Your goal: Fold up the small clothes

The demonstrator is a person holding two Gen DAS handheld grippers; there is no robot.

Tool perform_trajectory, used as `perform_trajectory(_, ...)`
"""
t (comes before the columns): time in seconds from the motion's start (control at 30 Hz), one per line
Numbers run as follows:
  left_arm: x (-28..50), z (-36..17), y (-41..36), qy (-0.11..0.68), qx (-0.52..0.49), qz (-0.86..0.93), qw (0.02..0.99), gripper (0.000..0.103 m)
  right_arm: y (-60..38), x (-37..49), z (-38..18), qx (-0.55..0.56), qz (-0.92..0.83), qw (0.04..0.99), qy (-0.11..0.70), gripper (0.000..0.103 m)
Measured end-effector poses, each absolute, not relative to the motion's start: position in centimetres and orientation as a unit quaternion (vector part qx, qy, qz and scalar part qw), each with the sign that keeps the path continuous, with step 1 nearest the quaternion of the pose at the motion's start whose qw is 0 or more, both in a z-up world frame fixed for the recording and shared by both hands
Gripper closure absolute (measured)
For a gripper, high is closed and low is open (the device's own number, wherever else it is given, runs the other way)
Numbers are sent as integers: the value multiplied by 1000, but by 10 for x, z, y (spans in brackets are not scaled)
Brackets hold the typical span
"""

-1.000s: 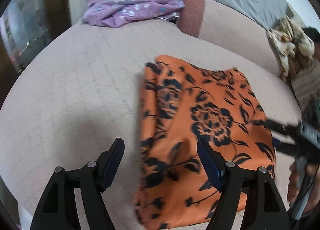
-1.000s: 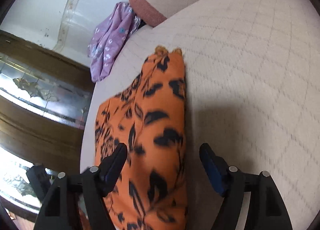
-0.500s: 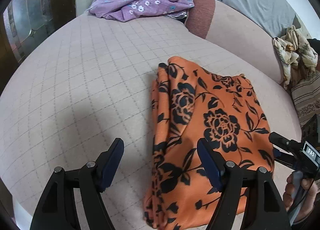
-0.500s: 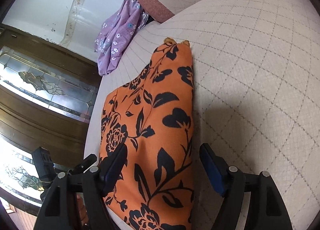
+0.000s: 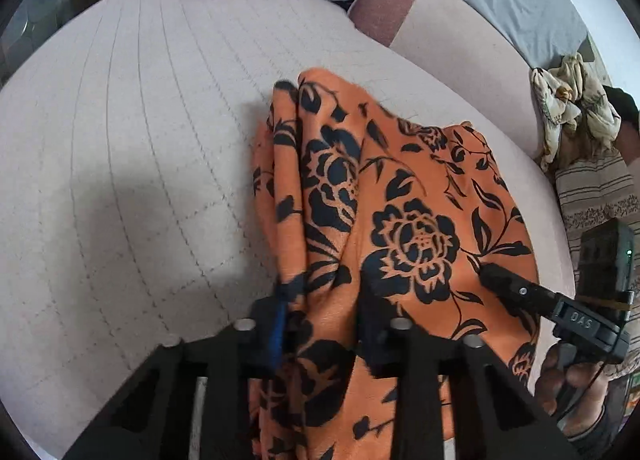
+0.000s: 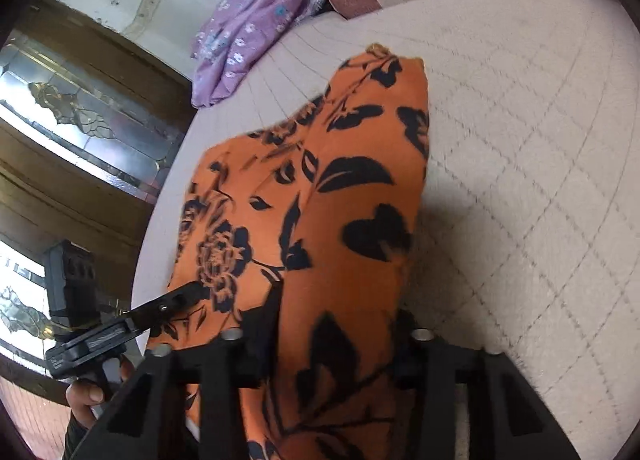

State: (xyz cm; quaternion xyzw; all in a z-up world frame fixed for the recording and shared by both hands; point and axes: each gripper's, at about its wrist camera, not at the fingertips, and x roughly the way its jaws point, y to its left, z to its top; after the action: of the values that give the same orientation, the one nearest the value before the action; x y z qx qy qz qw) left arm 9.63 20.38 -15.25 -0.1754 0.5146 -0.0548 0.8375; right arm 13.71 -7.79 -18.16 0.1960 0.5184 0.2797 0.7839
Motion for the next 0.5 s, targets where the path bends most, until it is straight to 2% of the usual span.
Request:
perform_trajectory(0.2,88,-94,163,452,-173,-95,870,80,-105,130,-123,180,300,813,465,65)
perform_trajectory(0.37,95,-73,113,427,-153,-133,881,79,-161,131,-86,186,288,838,425,65)
perform_trajectory(0.4,98,-75,104,428,-152,-136,881,77,-177,132,-84,192,278,842,421,65)
perform_trajectory(0.47,106,-89,82,434,-142,-134,880,65,-201,132,-88,208,269,841,420,65)
perform_trajectory(0.5,108,-97,75,442,-129,-126,879,47,-217,134,-101,223,260,835,430,61)
